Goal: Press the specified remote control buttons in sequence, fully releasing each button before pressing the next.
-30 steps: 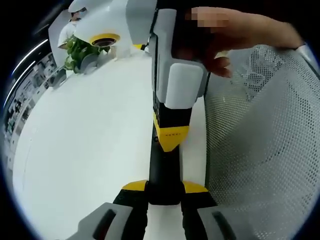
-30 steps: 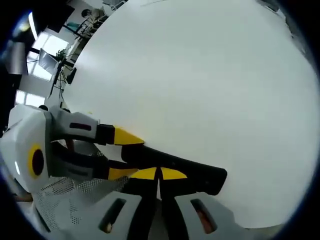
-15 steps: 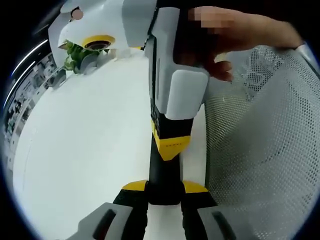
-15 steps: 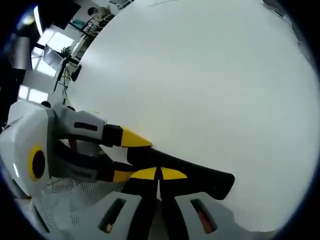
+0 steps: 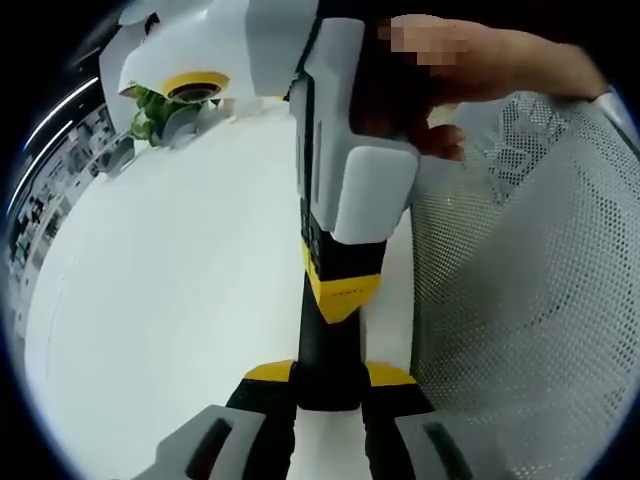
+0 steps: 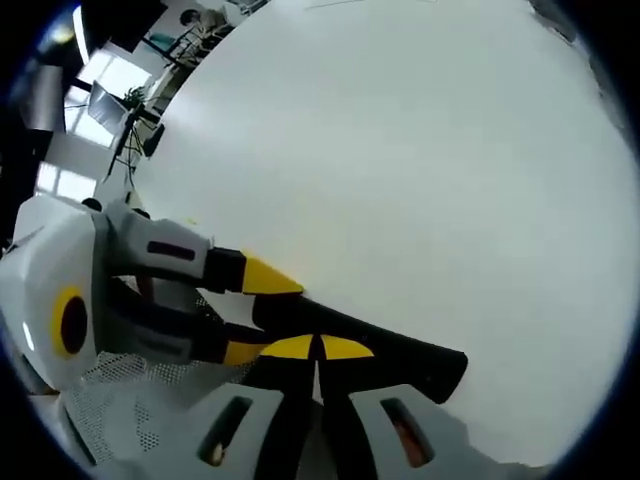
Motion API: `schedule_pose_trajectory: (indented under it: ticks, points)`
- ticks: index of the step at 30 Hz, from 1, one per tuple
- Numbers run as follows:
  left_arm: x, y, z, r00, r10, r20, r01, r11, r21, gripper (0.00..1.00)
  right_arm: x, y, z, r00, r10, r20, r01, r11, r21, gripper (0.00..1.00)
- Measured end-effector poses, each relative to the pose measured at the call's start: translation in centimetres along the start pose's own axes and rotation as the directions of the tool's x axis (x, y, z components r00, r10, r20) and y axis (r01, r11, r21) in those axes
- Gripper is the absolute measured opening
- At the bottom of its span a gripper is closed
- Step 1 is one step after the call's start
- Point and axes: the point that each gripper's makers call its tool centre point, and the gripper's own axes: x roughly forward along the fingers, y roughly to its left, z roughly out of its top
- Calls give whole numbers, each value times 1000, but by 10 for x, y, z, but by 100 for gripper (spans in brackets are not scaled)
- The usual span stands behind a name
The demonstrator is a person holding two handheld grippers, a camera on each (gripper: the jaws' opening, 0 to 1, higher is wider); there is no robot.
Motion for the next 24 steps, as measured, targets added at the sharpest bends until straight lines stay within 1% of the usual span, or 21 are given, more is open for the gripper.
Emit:
schedule_pose_trajectory:
  ticks: [4,8,10,11,12,13,14,15,18,19,21,22,23,24]
  points:
    - [0,0,0,1000,2,5,-2,1000,2,25,0,0,0,1000,17,-7,-17,999,41,0]
    - [0,0,0,1000,2,11,-2,1000,7,25,-3,2,0,1000,17,-5,-17,999,47,0]
    - [0,-1,0,1000,4,10,-4,1000,8,25,-7,6,4,999,37,24,-38,998,46,0]
    - [0,-1,0,1000,5,10,-5,1000,10,25,-12,10,10,996,61,59,-64,997,53,0]
    - [0,-1,0,1000,6,9,-6,1000,9,25,-14,12,13,995,68,76,-72,996,56,0]
    - [0,-1,0,1000,6,9,-7,1000,6,25,-20,14,20,989,81,120,-88,995,54,0]
    - [0,-1,0,1000,7,9,-7,1000,3,25,-25,15,24,985,88,150,-96,994,50,0]
    - [0,-1,0,1000,8,9,-8,1000,2,25,-33,16,30,977,92,193,-102,994,41,0]
    - [0,-1,0,1000,9,9,-9,1000,1,25,-51,20,41,954,112,278,-123,992,20,0]
    - [0,-1,0,1000,9,9,-9,1000,1,25,-56,20,44,948,110,299,-118,993,10,0]
    - [0,-1,0,1000,11,9,-11,1000,-4,25,-70,20,53,923,100,371,-90,995,-45,0]
    - [0,-1,0,1000,12,10,-12,1000,-6,25,-82,21,61,896,98,433,-69,994,-80,0]
    - [0,-1,0,1000,12,11,-12,1000,-6,25,-91,21,65,873,95,478,-56,994,-95,0]
    - [0,-1,0,1000,13,11,-13,1000,-7,25,-104,24,68,842,105,529,-51,992,-115,0]
